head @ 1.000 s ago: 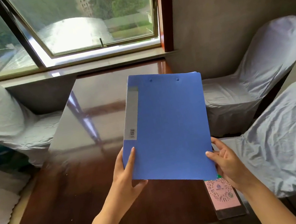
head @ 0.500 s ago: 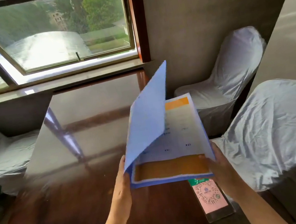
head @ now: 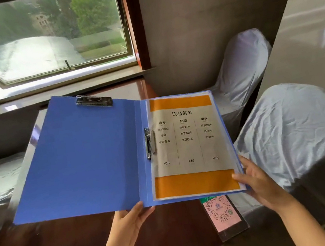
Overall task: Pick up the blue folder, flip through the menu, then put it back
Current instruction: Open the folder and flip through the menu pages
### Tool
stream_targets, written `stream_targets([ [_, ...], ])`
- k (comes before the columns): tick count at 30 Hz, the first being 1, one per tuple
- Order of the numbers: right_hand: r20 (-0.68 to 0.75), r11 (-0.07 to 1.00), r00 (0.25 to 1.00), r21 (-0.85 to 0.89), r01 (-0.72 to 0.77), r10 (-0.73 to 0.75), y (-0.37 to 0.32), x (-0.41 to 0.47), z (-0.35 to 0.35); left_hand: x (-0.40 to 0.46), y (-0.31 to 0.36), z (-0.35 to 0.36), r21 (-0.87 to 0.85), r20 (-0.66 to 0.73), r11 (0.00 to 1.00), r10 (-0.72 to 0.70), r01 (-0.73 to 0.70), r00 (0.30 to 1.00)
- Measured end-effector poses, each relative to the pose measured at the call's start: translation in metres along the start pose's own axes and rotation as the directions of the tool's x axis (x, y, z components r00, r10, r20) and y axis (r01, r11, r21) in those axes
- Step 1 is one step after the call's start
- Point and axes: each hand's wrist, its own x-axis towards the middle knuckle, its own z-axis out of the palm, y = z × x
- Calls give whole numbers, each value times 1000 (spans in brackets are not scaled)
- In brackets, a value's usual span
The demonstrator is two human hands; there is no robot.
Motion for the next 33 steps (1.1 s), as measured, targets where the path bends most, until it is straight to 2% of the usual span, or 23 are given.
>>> stream_targets([
  [2,19,1000,1000,11,-18,18,-2,-1,-6,-4,0,5,23,-22,1000,17,-16,1000],
  [4,-24,1000,1000,1,9,-9,-4,-2,-7,-2,-2,4,27,-21,1000,-1,1,1000],
  [9,-108,987,988,-132,96,-110,-4,-2,-3,-2,-7,9,-99,13,995,-13,14,1000],
  [13,-236,969,957,-217,118,-170,-7,-3,-1,-3,-12,12,-101,93,992,-69,78,993],
  [15,-330,943,924,-322,84,-195,-8,-3,0,-5,-15,18,-106,128,990,-79,92,989],
  [17,-421,840,873,-543,-24,-247,-10,-4,3,-5,-20,23,-129,130,988,-69,86,989],
  [18,-438,720,852,-685,-111,-286,-10,-4,5,-4,-22,24,-146,116,986,-67,84,991],
  [20,-429,394,833,-874,-285,-349,-12,-5,12,-3,-26,26,-172,89,981,-75,90,993],
  [21,-405,295,843,-904,-311,-353,-15,-6,15,-3,-27,29,-177,87,980,-76,91,993],
  [22,-364,271,864,-921,-279,-348,-19,-3,21,-2,-28,28,-184,81,980,-68,82,994],
  [25,-335,422,867,-892,-165,-369,-32,3,47,-1,-30,27,-189,73,981,-40,53,997],
  [28,-272,370,826,-925,-83,-495,-38,1,78,-2,-30,26,-171,90,985,7,8,996],
  [29,-221,407,850,-913,-8,-479,-37,1,90,-2,-29,27,-165,95,986,19,-3,995],
  [31,-122,570,907,-809,145,-403,-34,1,116,-4,-29,31,-140,107,990,33,-18,994],
  [32,-78,602,921,-777,183,-381,-31,1,127,-5,-29,33,-121,119,992,37,-22,992],
  [33,-33,565,924,-800,205,-382,-27,2,136,-7,-29,35,-100,130,995,38,-25,991],
])
